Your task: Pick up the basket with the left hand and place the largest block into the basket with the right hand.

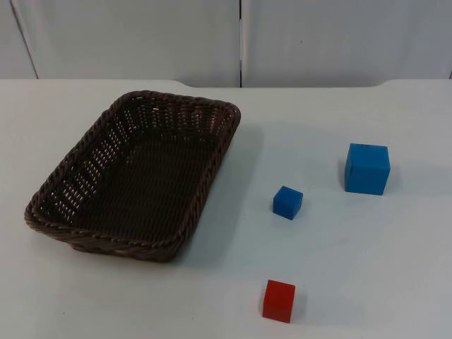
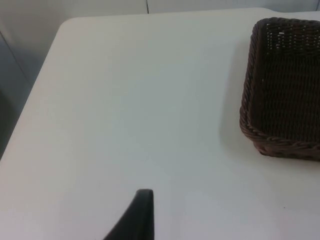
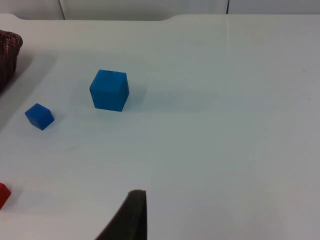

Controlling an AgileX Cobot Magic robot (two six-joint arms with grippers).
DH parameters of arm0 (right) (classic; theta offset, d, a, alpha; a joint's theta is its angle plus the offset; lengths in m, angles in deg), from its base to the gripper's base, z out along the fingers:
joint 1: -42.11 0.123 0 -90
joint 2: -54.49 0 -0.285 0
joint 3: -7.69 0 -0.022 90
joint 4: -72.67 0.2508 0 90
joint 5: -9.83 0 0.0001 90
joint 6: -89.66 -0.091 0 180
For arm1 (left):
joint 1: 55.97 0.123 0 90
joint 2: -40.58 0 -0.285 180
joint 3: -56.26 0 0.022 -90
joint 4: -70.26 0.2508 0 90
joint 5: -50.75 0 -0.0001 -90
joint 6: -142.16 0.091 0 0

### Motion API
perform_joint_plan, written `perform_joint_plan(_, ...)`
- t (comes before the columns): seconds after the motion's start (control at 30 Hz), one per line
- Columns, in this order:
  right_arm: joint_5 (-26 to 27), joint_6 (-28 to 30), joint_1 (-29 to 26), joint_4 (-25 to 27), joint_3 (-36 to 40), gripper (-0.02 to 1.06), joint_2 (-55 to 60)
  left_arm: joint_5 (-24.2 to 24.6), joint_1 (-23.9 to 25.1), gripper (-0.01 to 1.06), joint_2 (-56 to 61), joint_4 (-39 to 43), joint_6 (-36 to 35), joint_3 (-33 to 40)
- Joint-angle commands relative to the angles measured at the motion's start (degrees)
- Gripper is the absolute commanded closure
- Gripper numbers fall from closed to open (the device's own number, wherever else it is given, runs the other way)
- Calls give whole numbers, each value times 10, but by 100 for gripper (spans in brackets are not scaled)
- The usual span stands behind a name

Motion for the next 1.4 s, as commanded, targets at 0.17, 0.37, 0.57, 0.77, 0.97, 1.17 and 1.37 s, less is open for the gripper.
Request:
perform_joint_plan(0.17,2,8,-4,-3,0,-1,-2,-1,-3,0,3,-1,0,2)
perform_joint_plan(0.37,1,8,-4,-3,0,-1,-2,-1,-3,0,3,-5,0,2)
perform_joint_plan(0.57,1,8,-4,-3,0,-1,-2,-2,-3,0,3,-5,0,2)
perform_joint_plan(0.77,1,8,-4,-3,0,-1,-2,-2,-3,0,3,-5,0,2)
perform_joint_plan(0.97,1,8,-4,-3,0,-1,-2,-3,-3,0,3,-5,0,2)
perform_joint_plan(1.17,1,8,-4,-3,0,-1,-2,-32,-3,0,-18,-18,0,-21)
perform_joint_plan(1.37,2,10,-4,-3,0,-1,-2,-47,-3,0,-52,-24,0,-49)
